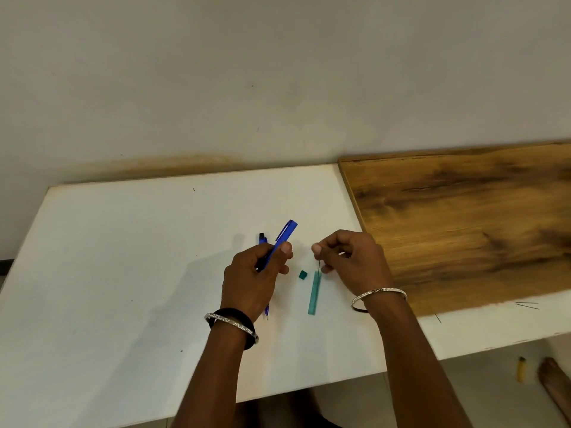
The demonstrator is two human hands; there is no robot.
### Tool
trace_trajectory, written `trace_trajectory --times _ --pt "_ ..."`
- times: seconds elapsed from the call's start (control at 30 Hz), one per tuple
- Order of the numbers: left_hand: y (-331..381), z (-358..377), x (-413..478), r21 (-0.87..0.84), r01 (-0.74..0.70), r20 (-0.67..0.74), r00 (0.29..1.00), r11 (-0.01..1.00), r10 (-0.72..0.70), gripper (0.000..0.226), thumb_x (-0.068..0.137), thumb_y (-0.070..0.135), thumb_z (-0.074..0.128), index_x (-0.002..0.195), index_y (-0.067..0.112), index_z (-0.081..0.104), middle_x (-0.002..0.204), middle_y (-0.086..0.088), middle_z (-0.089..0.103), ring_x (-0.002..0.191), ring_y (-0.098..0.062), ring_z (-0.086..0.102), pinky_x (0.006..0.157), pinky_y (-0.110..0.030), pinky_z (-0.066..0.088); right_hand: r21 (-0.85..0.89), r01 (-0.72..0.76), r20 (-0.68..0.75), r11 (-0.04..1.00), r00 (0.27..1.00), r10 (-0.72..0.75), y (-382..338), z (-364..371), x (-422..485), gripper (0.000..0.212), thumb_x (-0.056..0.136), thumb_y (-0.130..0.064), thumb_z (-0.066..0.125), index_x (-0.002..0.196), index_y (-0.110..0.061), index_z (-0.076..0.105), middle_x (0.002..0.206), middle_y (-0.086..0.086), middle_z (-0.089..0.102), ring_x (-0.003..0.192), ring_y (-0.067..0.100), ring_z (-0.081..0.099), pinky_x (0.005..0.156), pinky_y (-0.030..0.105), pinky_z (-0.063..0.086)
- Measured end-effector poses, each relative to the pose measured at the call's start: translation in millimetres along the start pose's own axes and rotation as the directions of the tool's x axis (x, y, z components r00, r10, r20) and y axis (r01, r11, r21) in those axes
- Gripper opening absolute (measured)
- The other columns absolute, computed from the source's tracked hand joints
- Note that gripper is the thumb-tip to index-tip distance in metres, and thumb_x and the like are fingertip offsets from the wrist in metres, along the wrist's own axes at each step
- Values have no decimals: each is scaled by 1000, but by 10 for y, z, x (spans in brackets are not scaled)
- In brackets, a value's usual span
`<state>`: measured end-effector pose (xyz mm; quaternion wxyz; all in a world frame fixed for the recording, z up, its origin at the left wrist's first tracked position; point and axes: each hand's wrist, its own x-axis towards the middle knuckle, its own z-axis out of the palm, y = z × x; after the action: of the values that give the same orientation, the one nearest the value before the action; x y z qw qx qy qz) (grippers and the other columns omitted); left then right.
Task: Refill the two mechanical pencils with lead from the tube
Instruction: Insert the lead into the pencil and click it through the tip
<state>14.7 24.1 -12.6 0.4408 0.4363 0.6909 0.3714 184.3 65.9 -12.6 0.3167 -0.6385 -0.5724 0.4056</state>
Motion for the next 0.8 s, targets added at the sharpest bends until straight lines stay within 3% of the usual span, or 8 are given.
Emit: trace_trajectory --times 0.1,0.17,0.3,0.8 --pt "0 -3 -4 36 -21 13 1000 999 20 38 83 57 53 93 27 74 78 7 73 78 -9 63 72 -25 49 402 -19 -136 915 987 81 -109 -24 -4 10 82 -29 75 82 -19 72 74 1 75 61 12 72 47 16 48" --pt "0 -10 -5 78 -44 40 998 996 41 42 79 60 52 93 27 74 77 7 72 73 -11 61 68 -23 47 545 3 -204 839 970 129 -159 -18 -1 11 83 -29 73 86 -18 72 76 0 76 66 13 73 50 18 52" --pt "-18 -17 -5 142 -95 92 992 985 82 35 80 58 56 88 29 74 74 8 71 60 -7 53 63 -22 41 566 66 -287 822 950 121 -191 11 4 11 84 -30 71 87 -19 71 76 -3 76 67 12 73 53 19 55" --pt "-44 5 7 155 -138 84 988 978 126 29 80 54 61 87 29 73 70 11 70 62 -6 56 63 -23 46 548 99 -329 831 938 105 -173 4 18 10 85 -29 70 88 -20 70 74 -8 76 66 10 72 52 19 55"
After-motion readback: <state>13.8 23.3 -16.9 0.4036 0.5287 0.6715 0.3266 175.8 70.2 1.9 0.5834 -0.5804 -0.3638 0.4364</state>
